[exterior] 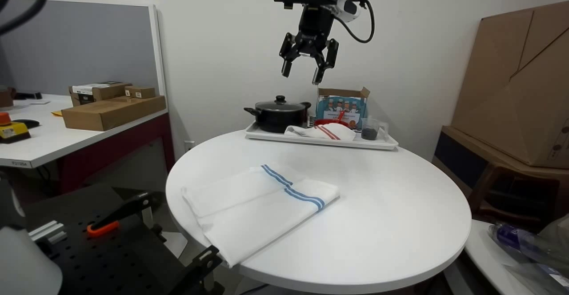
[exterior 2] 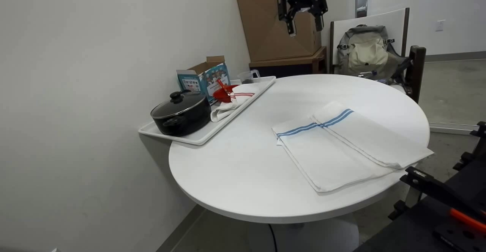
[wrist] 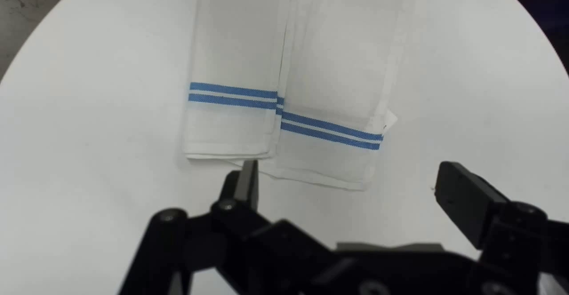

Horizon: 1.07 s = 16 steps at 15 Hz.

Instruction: Fold the towel three times

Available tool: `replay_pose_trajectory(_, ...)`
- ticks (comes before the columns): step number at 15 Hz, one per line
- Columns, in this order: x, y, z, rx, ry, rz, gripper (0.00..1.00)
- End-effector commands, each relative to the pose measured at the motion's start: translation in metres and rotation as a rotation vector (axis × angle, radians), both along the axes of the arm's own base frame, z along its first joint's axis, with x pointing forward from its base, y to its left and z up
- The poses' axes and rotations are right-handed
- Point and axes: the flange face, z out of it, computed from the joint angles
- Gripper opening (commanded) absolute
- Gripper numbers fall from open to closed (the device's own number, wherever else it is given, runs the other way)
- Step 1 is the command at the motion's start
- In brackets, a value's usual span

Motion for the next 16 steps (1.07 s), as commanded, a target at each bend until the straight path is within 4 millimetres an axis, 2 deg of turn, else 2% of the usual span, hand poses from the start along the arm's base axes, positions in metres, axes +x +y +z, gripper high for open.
replay_pose_trajectory(1, -0.016, -0.010, 0.001, 0.027, 0.056, 0.079, 1.00)
replay_pose_trajectory(5, -0.006, -0.048, 0.008, 0.044, 0.090, 0.151, 1.00)
replay_pose_trajectory(10, 0.021, -0.095, 0.016, 0.028, 0.080, 0.206, 1.00)
replay_pose_trajectory(12, 0.038, -0.109, 0.010, 0.035, 0.050, 0.179, 1.00)
replay_pose_trajectory(16, 0.070, -0.125, -0.022, 0.048, 0.058, 0.155, 1.00)
